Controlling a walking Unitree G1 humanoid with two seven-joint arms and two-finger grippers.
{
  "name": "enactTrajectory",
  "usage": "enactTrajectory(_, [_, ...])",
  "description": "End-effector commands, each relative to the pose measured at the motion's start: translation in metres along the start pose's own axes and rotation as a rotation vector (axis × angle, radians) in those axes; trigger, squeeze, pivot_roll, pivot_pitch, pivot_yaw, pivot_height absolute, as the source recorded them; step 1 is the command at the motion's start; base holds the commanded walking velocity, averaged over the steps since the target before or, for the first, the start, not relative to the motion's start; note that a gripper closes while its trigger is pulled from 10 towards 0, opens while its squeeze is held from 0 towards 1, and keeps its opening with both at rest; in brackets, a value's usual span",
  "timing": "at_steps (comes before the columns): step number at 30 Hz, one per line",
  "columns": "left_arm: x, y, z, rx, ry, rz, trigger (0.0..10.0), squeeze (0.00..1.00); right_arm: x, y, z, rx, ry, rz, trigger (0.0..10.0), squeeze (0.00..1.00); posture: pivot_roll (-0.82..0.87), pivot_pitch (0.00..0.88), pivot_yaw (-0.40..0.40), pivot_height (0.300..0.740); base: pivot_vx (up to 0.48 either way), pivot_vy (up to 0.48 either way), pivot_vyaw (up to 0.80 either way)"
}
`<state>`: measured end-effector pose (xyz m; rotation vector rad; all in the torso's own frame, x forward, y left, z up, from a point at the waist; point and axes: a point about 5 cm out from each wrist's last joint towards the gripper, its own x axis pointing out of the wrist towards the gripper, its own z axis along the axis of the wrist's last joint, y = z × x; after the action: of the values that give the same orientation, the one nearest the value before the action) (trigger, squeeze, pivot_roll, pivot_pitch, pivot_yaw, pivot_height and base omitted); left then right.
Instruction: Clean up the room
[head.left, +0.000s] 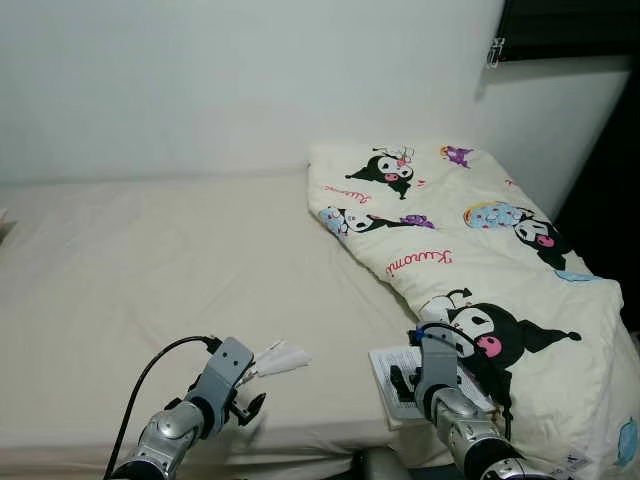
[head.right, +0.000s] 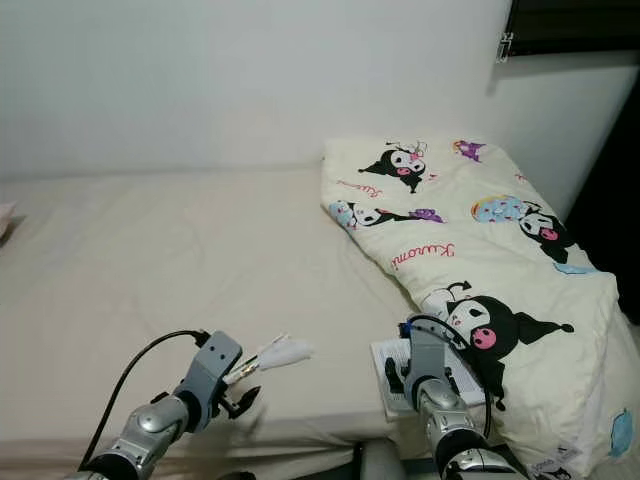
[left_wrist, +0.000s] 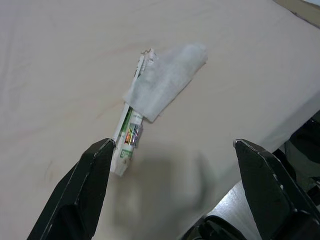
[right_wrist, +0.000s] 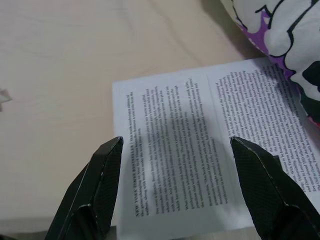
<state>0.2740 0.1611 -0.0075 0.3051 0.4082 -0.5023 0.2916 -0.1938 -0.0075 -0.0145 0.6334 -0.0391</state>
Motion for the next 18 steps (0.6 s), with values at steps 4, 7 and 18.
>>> enactTrajectory(4, [0.0,0.0,0.002,-0.006,-0.024,-0.007,10.0,0.0,-0.001,-0.001,-0.004,0.015,0.015,-0.014,10.0,0.0,-0.17,0.049,0.029,0.631,0.0,0.0,0.0])
enactTrajectory(7, [0.006,0.001,0.024,0.013,-0.137,0.003,10.0,0.0,-0.002,-0.008,-0.01,0.036,0.053,-0.073,10.0,0.0,-0.17,0.055,0.031,0.611,0.0,0.0,0.0])
enactTrajectory(18, [0.021,-0.016,0.062,0.065,-0.278,-0.077,10.0,0.0,-0.003,-0.009,-0.014,0.059,0.038,-0.074,10.0,0.0,-0.18,0.07,0.043,0.586,0.0,0.0,0.0])
